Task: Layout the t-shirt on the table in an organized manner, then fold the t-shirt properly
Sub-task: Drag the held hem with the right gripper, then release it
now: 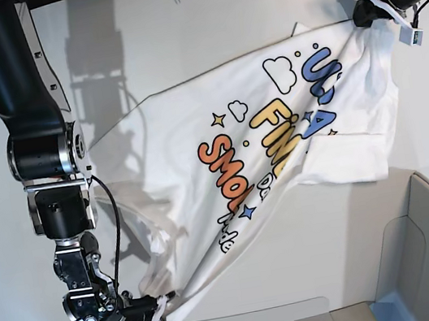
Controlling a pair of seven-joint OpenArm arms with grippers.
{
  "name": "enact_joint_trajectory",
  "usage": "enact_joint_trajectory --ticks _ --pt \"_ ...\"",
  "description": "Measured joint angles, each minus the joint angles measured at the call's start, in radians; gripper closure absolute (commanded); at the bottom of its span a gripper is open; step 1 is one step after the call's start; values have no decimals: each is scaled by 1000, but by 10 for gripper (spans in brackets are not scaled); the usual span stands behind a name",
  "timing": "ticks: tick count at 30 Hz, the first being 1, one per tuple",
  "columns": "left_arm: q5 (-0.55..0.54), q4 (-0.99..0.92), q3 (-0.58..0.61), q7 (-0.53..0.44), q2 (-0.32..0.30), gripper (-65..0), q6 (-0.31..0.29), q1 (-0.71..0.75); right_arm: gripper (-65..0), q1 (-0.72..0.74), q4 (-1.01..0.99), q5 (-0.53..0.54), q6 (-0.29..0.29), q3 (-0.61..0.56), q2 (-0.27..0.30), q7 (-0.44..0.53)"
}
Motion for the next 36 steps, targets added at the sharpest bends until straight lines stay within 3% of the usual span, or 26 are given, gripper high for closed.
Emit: enact_joint_trajectory --ticks 2,4,10,15,17,19,24,27,30,36 --pt "0 0 0 0 0 -33 0 0 -217 23 -63 -2 -110 2 11 78" --pt "0 0 0 -1 0 -34 0 0 -226 23 -92 -2 -157 2 20 156" --pt "0 0 0 0 3 -34 0 -2 -219 9 -105 0 -128 2 13 138" --pt "0 0 0 0 3 -34 1 -2 -218 -11 -85 1 -124 1 47 121" --pt "0 0 0 0 3 -34 1 -2 -218 -45 -38 0 -100 8 52 59" --pt "0 0 0 0 3 -34 1 -2 -218 -103 51 34 -37 8 47 -22" --pt "0 0 0 0 3 -35 0 -2 -218 -332 505 124 106 -1 -6 -302" --pt "2 -1 0 8 5 -35 0 -21 -217 -467 847 127 117 -2 -26 -438" --pt "15 -2 2 11 5 -35 2 -37 -217 -563 1086 137 116 1 -31 -497" --pt "15 -2 4 10 5 -35 4 -38 -217 -733 1304 151 123 68 -3 -661"
